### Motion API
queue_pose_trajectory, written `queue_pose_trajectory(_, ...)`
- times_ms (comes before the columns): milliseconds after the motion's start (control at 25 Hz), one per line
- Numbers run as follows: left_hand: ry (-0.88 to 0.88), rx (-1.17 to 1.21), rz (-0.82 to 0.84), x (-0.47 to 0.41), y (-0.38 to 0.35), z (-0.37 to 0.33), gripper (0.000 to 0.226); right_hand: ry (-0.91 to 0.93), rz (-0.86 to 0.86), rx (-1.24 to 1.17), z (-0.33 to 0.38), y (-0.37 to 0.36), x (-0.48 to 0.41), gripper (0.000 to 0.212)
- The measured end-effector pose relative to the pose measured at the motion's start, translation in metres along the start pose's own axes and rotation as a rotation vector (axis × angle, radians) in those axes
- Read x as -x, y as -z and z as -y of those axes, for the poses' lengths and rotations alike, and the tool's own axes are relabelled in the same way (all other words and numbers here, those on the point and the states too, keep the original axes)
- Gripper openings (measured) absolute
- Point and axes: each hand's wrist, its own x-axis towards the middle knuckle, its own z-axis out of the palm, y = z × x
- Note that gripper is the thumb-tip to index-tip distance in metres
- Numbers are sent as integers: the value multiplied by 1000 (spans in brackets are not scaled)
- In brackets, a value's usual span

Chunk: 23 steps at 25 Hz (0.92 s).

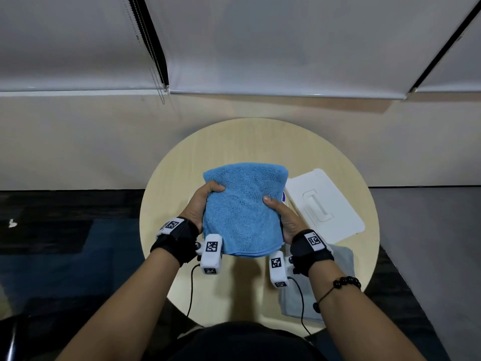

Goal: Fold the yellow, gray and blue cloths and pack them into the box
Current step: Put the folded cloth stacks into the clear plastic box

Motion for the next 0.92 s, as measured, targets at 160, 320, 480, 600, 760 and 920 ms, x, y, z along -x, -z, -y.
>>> queue_pose_trajectory(160,58,-62,-36,-20,22,-21,47,59,-60,-13,-11,-7,-18,57)
queue_pose_trajectory(320,109,-103,-76,-31,43,-11,55,107,-221,43,-14,-12,-32,50)
queue_pose_trajectory(480,44,-419,-254,-34,67,10,73,-174,-374,81,-17,-14,-50,45)
queue_pose_trajectory(600,12,-683,-367,-41,82,5,72,-333,-337,158,-25,-16,-59,17)
queue_pose_trajectory(760,35,-728,-309,-49,83,-5,75,-369,-313,119,-28,-10,-67,21)
queue_pose_trajectory(920,80,-539,-158,-48,95,-10,102,-363,-235,107,-29,5,-67,45)
